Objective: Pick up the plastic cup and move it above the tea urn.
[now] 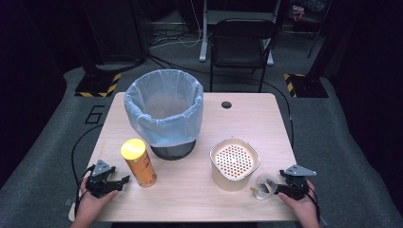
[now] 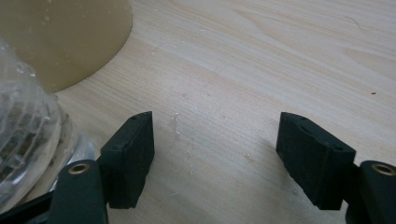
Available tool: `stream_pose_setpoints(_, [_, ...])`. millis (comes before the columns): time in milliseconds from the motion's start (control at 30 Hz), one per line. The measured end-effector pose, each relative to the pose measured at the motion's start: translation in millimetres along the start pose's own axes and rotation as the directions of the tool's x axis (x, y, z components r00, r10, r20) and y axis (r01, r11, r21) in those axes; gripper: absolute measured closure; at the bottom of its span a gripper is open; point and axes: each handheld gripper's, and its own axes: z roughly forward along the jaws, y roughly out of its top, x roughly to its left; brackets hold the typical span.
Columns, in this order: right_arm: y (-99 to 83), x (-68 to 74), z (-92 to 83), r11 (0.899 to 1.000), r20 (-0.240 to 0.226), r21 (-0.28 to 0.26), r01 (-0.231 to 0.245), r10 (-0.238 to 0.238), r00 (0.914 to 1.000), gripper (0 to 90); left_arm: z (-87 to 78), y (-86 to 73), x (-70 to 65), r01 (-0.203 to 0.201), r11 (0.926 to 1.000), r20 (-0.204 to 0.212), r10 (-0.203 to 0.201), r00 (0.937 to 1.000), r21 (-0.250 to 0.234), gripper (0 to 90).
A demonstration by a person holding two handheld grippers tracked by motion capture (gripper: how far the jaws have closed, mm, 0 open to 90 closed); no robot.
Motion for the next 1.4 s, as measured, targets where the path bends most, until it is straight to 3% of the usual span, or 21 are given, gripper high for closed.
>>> stream_pose_setpoints(500, [-0.9, 0.3, -1.4, 1.000, 0.009, -0.005, -0.009, 0.009, 0.9999, 31.2, 0.6, -1.7, -2.0, 0.017, 0.9996, -0.010, -0.018, 0.9998, -0.021, 24.9])
stream_pose_setpoints(700, [-2.0, -1.3, -2.9, 1.000, 0.005, -0.015, -0.001, 0.001, 1.0000, 39.2, -0.8, -0.9, -1.8, 0.014, 0.9999, -0.005, -0.014, 0.9999, -0.002, 25.0])
stream_pose_setpoints(867, [1.7, -1.5, -10.7, 0.999, 0.012, -0.015, -0.028, 0.028, 0.9995, 41.2, 0.3, -1.4, -1.4, 0.013, 0.9998, -0.015, -0.013, 0.9998, -0.018, 25.2])
stream_pose_setpoints(1000, [8.7, -2.0, -24.2, 1.000, 0.038, -0.008, 0.018, -0.018, 0.9991, 43.4, 0.4, -1.5, -1.7, 0.014, 0.9997, -0.015, -0.014, 0.9998, -0.018, 25.2])
stream_pose_setpoints(1100, [11.6, -1.5, -33.9, 1.000, 0.043, -0.014, 0.024, -0.024, 0.9988, 42.9, 0.3, -1.4, -1.8, 0.016, 0.9998, -0.011, -0.016, 0.9998, -0.016, 25.1])
stream_pose_setpoints(1267, [13.5, 0.1, -44.8, 0.998, 0.013, -0.009, 0.057, -0.056, 0.9983, 43.0, -0.8, -0.9, -1.4, 0.013, 0.9999, -0.006, -0.014, 0.9999, -0.002, 25.1])
stream_pose_setpoints(1367, [12.6, 1.2, -47.1, 0.997, -0.009, 0.003, 0.076, -0.075, 0.9971, 43.1, 0.4, -1.5, -1.8, 0.016, 0.9997, -0.012, -0.016, 0.9998, -0.017, 25.1])
stream_pose_setpoints(1400, [11.0, 2.3, -47.8, 0.996, -0.035, 0.010, 0.091, -0.091, 0.9953, 42.9, 0.3, -1.5, -1.7, 0.013, 0.9997, -0.014, -0.013, 0.9998, -0.018, 25.1])
